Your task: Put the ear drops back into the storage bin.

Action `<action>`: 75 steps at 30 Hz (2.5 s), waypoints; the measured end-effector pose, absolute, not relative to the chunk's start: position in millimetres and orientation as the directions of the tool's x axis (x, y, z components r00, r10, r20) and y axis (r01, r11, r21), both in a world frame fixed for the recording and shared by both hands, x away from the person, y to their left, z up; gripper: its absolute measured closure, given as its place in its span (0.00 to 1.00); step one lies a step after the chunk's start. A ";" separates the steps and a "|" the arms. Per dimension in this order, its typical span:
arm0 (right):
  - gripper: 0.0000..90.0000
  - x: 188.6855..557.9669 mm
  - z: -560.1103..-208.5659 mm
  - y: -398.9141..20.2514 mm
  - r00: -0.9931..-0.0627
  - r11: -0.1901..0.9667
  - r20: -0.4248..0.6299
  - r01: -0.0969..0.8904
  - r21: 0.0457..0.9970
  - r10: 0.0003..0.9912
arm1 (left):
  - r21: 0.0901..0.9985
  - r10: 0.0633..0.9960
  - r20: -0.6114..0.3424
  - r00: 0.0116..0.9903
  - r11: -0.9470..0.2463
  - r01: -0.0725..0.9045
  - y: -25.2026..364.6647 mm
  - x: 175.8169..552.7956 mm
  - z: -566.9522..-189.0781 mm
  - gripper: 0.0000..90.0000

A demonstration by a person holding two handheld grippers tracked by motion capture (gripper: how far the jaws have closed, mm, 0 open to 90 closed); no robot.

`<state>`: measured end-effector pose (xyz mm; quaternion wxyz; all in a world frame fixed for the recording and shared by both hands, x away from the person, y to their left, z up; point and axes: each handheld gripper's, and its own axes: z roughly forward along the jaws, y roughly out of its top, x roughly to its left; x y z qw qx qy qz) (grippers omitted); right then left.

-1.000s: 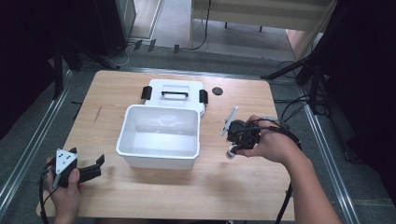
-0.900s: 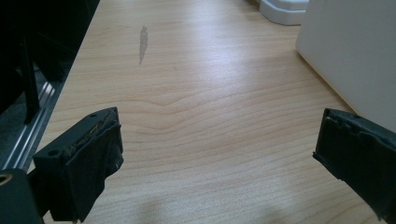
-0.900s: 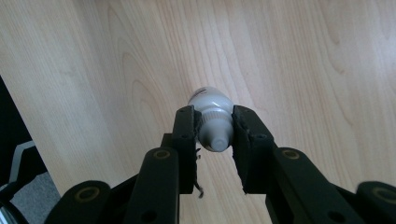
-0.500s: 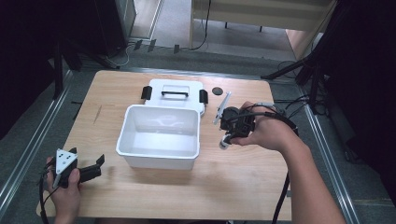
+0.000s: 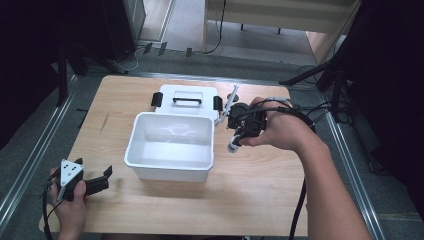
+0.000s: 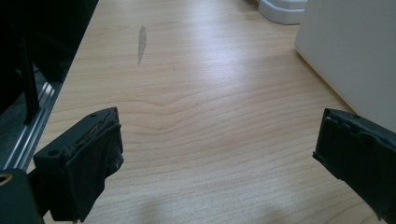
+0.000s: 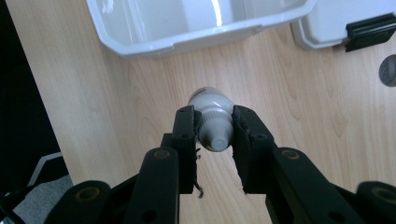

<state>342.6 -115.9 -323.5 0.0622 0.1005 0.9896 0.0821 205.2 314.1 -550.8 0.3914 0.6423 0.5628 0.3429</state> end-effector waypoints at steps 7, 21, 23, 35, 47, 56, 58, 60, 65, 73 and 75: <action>0.80 344.0 -308.6 -100.7 -0.975 0.968 -0.117 0.164 0.190 0.189 | 0.888 0.991 0.000 0.132 -0.060 0.456 314.4 205.1 -550.7 0.01; 0.80 343.6 -290.9 -71.3 -0.982 0.973 -0.125 0.117 0.198 0.144 | 0.887 0.991 -0.003 0.131 -0.058 0.457 314.4 205.3 -550.9 0.01; 0.80 343.4 -289.9 -64.4 -0.983 0.975 -0.129 0.100 0.196 0.127 | 0.889 0.992 -0.006 0.129 -0.053 0.456 314.0 205.6 -551.0 0.02; 0.80 343.5 -300.5 -40.6 -0.989 0.982 -0.110 0.075 0.176 0.096 | 0.888 0.991 -0.005 0.133 -0.057 0.457 314.5 205.9 -551.0 0.02; 0.80 349.6 -323.6 -35.9 -0.993 0.984 -0.095 0.059 0.167 0.076 | 0.884 0.991 -0.005 0.136 -0.059 0.464 315.0 205.7 -550.6 0.02; 0.80 351.6 -339.8 -35.7 -0.992 0.990 -0.096 0.072 0.125 0.084 | 0.886 0.991 -0.004 0.137 -0.060 0.461 314.5 206.0 -550.7 0.02; 0.80 351.5 -341.0 -35.2 -0.991 0.990 -0.103 0.072 0.119 0.084 | 0.886 0.991 -0.006 0.137 -0.058 0.461 314.5 206.0 -550.7 0.01; 0.80 351.1 -342.3 -34.3 -0.991 0.991 -0.103 0.070 0.117 0.082 | 0.885 0.991 -0.004 0.137 -0.060 0.461 314.5 206.0 -550.7 0.02; 0.80 350.9 -349.0 -30.8 -0.990 0.993 -0.116 0.070 0.093 0.081 | 0.886 0.991 -0.005 0.137 -0.060 0.461 314.5 205.9 -550.7 0.02; 0.80 355.2 -368.4 -26.8 -0.991 0.995 -0.107 0.073 0.062 0.079 | 0.886 0.991 -0.005 0.137 -0.059 0.459 314.5 206.0 -550.8 0.02; 0.80 356.6 -372.8 -26.0 -0.991 0.996 -0.109 0.070 0.061 0.076 | 0.886 0.990 -0.005 0.138 -0.060 0.459 314.5 206.0 -550.8 0.01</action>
